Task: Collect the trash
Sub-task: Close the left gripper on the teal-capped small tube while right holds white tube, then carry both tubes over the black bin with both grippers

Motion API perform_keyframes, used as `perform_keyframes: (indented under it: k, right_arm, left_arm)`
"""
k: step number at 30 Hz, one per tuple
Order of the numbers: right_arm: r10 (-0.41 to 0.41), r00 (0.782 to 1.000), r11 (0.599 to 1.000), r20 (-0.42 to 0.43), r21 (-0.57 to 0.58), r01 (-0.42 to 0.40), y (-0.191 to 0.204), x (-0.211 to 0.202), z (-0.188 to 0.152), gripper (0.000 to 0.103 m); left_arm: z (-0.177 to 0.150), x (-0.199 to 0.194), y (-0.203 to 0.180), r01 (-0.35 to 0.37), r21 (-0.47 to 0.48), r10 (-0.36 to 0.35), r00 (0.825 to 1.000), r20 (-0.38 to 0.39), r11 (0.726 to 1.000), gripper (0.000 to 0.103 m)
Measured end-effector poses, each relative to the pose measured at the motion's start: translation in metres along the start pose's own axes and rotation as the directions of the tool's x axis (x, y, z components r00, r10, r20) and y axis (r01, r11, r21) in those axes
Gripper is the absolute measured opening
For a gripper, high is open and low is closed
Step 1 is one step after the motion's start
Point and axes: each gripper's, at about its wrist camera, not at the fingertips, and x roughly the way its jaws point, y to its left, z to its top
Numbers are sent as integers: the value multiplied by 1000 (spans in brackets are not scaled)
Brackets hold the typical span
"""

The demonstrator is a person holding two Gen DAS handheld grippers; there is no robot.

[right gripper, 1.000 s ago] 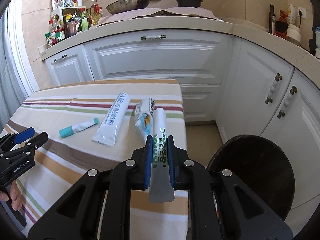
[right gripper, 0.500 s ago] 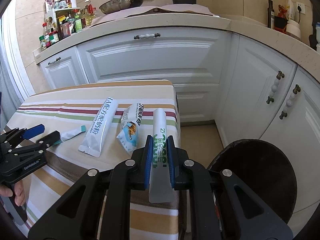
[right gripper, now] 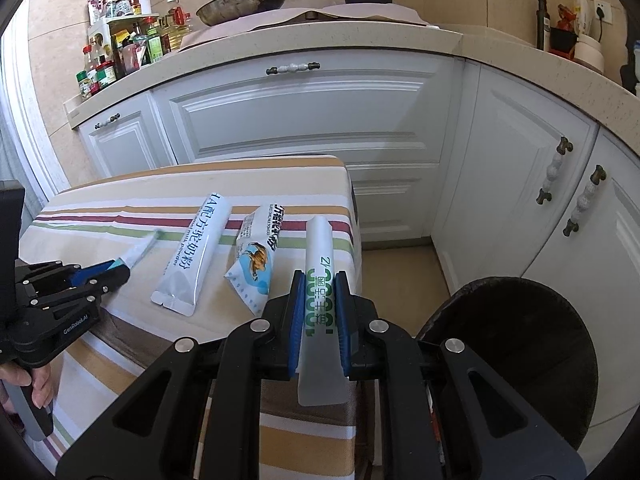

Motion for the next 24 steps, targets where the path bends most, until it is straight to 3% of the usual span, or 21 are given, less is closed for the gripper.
perform_keyframes:
  k: [6, 24]
  right_arm:
    - [3, 1000, 1000, 8, 6, -4, 2, -8, -4, 15]
    - [6, 998, 1000, 65, 23, -7, 5, -61, -25, 15]
  left_arm:
    - [-4, -10, 4, -2, -24, 2, 999, 38, 1000, 8]
    - [-33, -79, 1, -15, -126, 35, 987, 154, 992, 7]
